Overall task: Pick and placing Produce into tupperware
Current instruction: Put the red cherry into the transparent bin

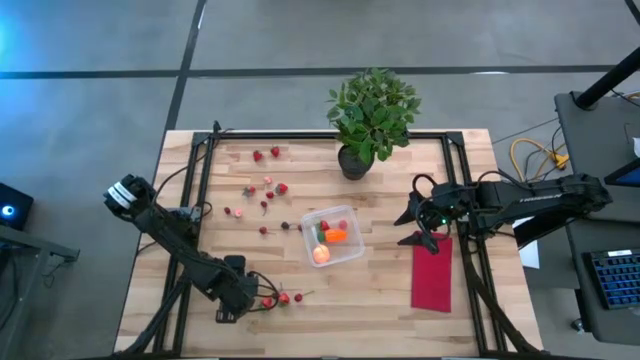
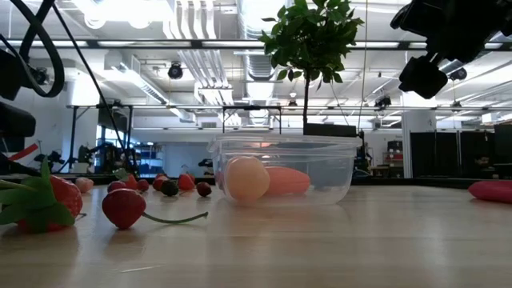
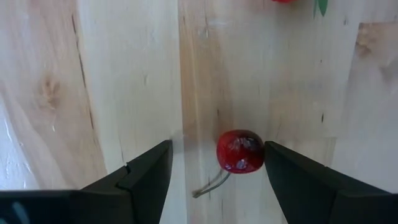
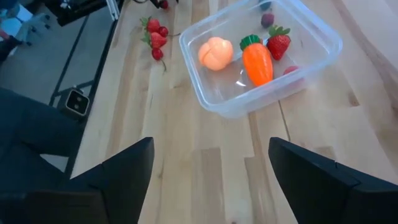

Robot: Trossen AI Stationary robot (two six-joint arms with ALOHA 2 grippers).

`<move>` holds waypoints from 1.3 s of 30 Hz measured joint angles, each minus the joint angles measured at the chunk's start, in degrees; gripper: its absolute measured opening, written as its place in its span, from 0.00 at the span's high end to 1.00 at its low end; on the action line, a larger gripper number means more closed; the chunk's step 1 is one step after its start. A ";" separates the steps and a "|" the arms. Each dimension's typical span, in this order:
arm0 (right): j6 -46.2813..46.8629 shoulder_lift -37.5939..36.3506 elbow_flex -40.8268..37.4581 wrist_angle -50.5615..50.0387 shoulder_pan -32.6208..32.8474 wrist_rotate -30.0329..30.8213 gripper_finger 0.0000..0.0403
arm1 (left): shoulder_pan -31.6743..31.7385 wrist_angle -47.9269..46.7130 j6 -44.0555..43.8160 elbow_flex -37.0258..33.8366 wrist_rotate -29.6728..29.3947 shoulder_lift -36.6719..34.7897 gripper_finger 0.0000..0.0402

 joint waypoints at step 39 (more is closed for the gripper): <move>-10.10 0.05 3.91 1.62 -0.09 0.02 0.24 | -0.11 0.23 0.31 -0.63 -1.08 -0.11 0.41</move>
